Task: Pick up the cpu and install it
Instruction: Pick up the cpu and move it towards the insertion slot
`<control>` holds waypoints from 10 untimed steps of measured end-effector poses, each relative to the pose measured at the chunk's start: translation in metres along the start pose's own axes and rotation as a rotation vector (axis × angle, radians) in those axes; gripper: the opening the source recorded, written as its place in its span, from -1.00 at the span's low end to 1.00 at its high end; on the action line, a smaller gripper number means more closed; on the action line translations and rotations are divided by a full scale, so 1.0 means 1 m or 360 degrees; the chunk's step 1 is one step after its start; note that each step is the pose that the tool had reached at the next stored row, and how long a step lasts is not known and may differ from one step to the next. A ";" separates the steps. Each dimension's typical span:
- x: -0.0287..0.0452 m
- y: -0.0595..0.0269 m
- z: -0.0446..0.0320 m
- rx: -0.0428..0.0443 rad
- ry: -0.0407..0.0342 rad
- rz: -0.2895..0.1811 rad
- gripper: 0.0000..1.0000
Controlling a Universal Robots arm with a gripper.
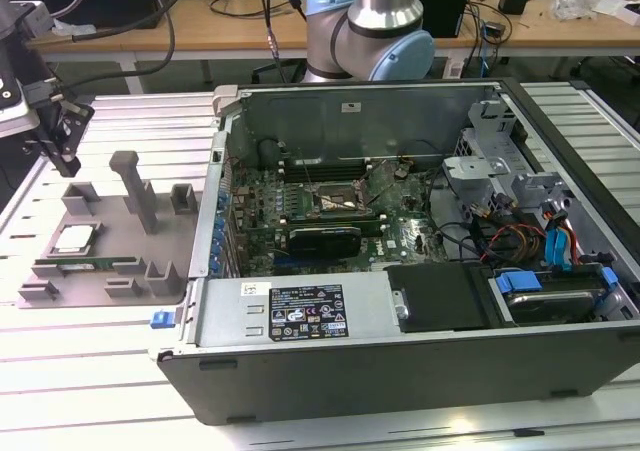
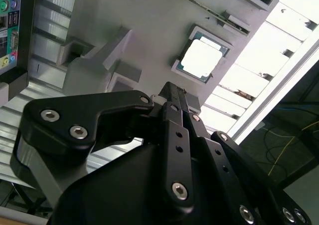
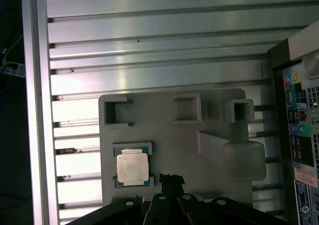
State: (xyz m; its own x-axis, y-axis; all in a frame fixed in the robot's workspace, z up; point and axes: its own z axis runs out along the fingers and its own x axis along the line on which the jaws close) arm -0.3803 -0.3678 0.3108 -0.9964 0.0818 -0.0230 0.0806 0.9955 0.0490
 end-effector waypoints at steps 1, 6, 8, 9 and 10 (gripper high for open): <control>0.0000 0.0000 0.0000 0.0000 0.0000 0.0000 -0.79; 0.0015 -0.0002 0.0014 0.0000 0.0000 0.0000 -0.79; 0.0036 -0.0004 0.0028 0.0000 0.0000 0.0000 -0.79; 0.0043 -0.0005 0.0035 0.0000 0.0000 0.0000 -0.79; 0.0057 -0.0007 0.0041 0.0000 0.0000 0.0000 -0.79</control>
State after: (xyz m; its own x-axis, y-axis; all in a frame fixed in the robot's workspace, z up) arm -0.3858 -0.3678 0.3065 -0.9964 0.0818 -0.0230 0.0806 0.9955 0.0489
